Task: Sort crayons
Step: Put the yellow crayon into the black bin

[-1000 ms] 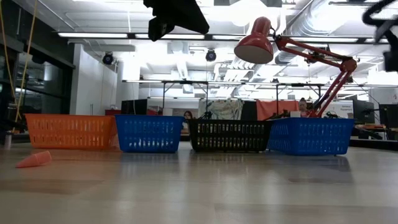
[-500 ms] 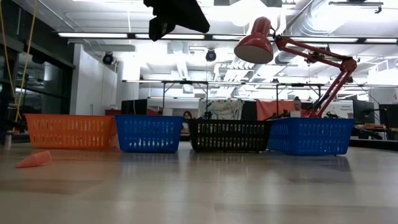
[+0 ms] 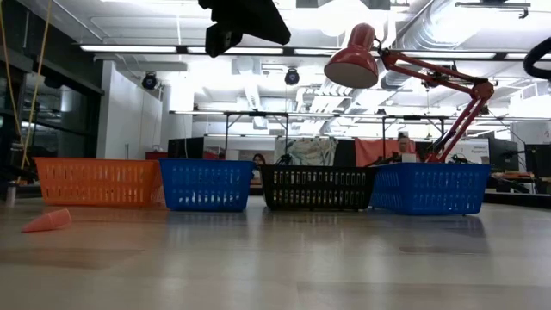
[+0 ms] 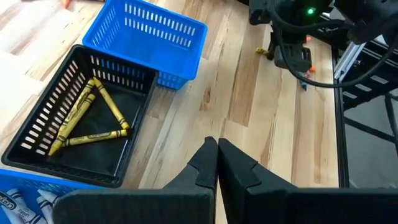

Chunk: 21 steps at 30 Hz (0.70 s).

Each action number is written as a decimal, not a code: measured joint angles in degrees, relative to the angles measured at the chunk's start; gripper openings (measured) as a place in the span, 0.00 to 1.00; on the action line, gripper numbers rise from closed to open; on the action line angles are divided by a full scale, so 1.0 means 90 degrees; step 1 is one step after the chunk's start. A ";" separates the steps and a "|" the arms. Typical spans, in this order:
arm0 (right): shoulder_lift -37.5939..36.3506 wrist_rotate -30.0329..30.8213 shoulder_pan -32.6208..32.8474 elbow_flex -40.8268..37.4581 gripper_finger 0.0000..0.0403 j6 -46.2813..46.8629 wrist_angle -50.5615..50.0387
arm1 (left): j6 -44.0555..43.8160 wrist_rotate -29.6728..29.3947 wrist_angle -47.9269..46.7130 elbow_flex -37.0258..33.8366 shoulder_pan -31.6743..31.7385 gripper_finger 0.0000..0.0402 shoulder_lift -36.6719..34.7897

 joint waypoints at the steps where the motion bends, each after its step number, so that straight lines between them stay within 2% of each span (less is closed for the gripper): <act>1: -0.0021 0.0047 -0.0001 0.0000 0.04 -0.0131 -0.0018 | 0.0000 0.0000 -0.0002 0.0000 0.0000 0.00 0.0000; 10: -0.0508 0.0512 0.0004 -0.0070 0.01 -0.0700 -0.0080 | 0.0182 0.0024 0.0277 0.0000 0.0040 0.00 -0.0268; 15: -0.1322 0.2036 -0.0048 0.0107 0.00 -0.1656 -0.0216 | 0.0536 0.0050 0.0345 0.0000 0.0107 0.00 -0.1024; 21: -0.2616 0.3975 -0.0449 0.0253 0.00 -0.3897 0.0040 | 0.1115 -0.0546 0.0459 0.0005 0.0114 0.00 -0.2098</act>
